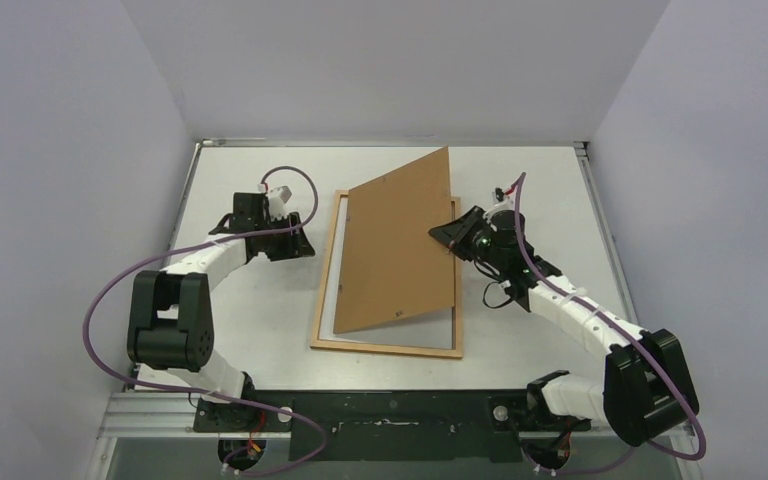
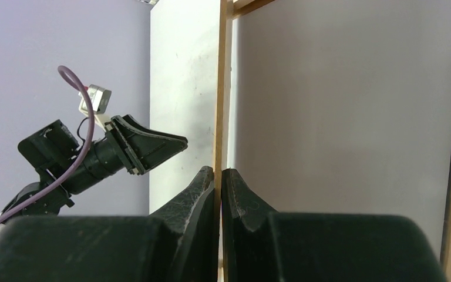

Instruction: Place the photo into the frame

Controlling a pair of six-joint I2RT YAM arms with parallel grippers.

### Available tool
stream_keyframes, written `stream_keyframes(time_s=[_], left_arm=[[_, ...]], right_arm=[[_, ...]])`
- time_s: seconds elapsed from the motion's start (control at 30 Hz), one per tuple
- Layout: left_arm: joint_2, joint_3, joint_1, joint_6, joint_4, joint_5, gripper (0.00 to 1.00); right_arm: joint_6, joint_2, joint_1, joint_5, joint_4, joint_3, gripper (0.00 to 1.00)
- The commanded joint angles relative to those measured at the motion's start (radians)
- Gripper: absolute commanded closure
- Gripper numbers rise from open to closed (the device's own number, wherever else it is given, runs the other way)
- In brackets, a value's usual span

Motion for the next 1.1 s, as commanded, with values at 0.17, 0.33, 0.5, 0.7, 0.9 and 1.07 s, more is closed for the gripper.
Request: stream_keyframes(time_s=[0.17, 0.33, 0.5, 0.7, 0.9, 1.07], left_arm=[[0.029, -0.017, -0.004, 0.01, 0.073, 0.011, 0.58], [0.042, -0.02, -0.013, 0.01, 0.082, 0.005, 0.61], [0.053, -0.025, -0.026, 0.005, 0.091, -0.001, 0.66], [0.06, -0.029, -0.036, -0.002, 0.098, -0.007, 0.68], [0.063, -0.028, -0.047, -0.003, 0.102, -0.015, 0.69], [0.065, -0.028, -0.051, -0.005, 0.102, -0.016, 0.69]], right_arm=[[0.044, 0.007, 0.015, 0.009, 0.184, -0.022, 0.95], [0.063, 0.013, 0.017, -0.002, 0.2, -0.026, 0.95], [0.08, 0.005, 0.018, -0.005, 0.208, -0.036, 0.95], [0.085, -0.017, 0.025, 0.0, 0.199, -0.053, 0.95], [0.091, -0.021, 0.036, 0.002, 0.207, -0.07, 0.95], [0.095, -0.018, 0.04, 0.005, 0.211, -0.076, 0.95]])
